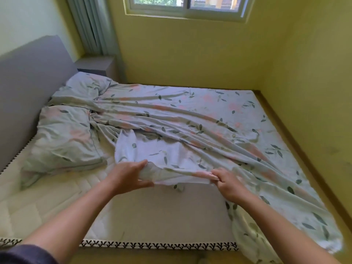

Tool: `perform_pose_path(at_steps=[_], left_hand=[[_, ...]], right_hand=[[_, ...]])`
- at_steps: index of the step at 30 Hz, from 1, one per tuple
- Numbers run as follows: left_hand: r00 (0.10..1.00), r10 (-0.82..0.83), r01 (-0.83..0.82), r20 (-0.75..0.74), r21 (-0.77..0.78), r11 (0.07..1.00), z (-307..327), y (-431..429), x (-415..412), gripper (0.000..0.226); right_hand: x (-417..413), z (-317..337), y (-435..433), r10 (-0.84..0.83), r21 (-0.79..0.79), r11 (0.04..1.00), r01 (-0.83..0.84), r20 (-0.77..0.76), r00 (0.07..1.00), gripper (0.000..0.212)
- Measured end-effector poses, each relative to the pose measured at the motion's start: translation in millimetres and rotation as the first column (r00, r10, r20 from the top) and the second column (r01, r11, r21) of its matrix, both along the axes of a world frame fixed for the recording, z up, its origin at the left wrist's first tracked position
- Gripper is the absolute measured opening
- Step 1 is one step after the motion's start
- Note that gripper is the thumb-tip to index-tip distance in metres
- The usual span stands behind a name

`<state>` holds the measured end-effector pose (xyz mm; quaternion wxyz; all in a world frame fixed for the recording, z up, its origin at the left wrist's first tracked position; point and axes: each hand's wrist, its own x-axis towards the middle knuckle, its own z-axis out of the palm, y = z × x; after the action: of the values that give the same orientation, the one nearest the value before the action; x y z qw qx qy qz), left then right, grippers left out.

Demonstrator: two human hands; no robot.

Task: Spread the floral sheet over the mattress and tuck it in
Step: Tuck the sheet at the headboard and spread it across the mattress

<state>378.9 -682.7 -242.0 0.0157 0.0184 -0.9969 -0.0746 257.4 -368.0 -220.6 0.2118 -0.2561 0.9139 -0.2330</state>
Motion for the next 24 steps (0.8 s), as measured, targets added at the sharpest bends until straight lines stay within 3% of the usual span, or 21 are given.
perform_pose_path(at_steps=[2,3,5,7,8,10,11,12,13,14,15,16,18,21,24], left_hand=[[0.997,-0.007,0.020,0.073,-0.177,0.984,-3,-17,11,0.022],[0.996,0.063,-0.053,0.070,-0.137,0.989,-1,-24,18,0.004],[0.962,0.272,-0.269,0.017,0.211,0.940,-1,-39,28,0.018],[0.909,0.416,-0.346,-0.001,0.553,0.758,2,-42,34,0.020],[0.898,0.439,-0.330,-0.007,0.649,0.686,5,-38,37,0.022],[0.909,0.416,-0.279,-0.012,0.723,0.631,8,-30,48,0.026],[0.929,0.368,-0.250,-0.035,0.675,0.694,9,-30,57,0.027],[0.958,0.281,-0.210,-0.053,0.537,0.817,8,-34,64,0.030],[0.981,0.192,-0.177,-0.021,0.295,0.939,6,-40,72,0.036],[0.988,0.134,-0.139,0.072,0.060,0.988,5,-46,79,0.037],[0.983,0.113,-0.104,0.143,-0.069,0.992,3,-51,85,0.030],[0.979,0.119,-0.105,0.162,-0.092,0.990,2,-54,91,0.018],[0.967,0.222,-0.237,0.125,0.119,0.964,-1,-51,96,0.004],[0.918,0.395,-0.379,0.041,0.390,0.840,-2,-40,96,0.011],[0.967,0.249,-0.247,0.044,0.388,0.888,11,-30,107,0.033]], right_hand=[[22,-9,-12,-0.027,-0.063,0.998,0.029,0.025,0.999,0.023],[34,-12,-18,-0.026,-0.096,0.995,0.031,0.054,0.998,0.026],[56,-16,-29,0.034,-0.148,0.989,-0.018,0.103,0.994,0.031],[75,-16,-37,0.108,-0.168,0.982,-0.086,0.127,0.986,0.043],[82,-13,-39,0.133,-0.150,0.982,-0.113,0.128,0.983,0.053],[91,-10,-39,0.164,-0.056,0.986,-0.158,0.125,0.979,0.036],[93,-10,-39,0.185,0.016,0.982,-0.188,0.114,0.976,0.025],[94,-11,-37,0.200,0.095,0.973,-0.211,0.108,0.974,0.017],[94,-12,-35,0.186,0.157,0.966,-0.203,0.119,0.975,0.012],[93,-13,-32,0.139,0.189,0.968,-0.164,0.140,0.980,0.011],[93,-14,-29,0.091,0.184,0.976,-0.119,0.157,0.983,0.014],[93,-16,-27,0.058,0.152,0.985,-0.085,0.173,0.983,0.020],[95,-19,-27,0.030,0.043,0.998,-0.038,0.176,0.984,0.030],[99,-20,-32,0.055,-0.097,0.994,-0.041,0.147,0.988,0.051],[106,-10,-31,0.189,-0.141,0.975,-0.172,0.116,0.975,0.065]])
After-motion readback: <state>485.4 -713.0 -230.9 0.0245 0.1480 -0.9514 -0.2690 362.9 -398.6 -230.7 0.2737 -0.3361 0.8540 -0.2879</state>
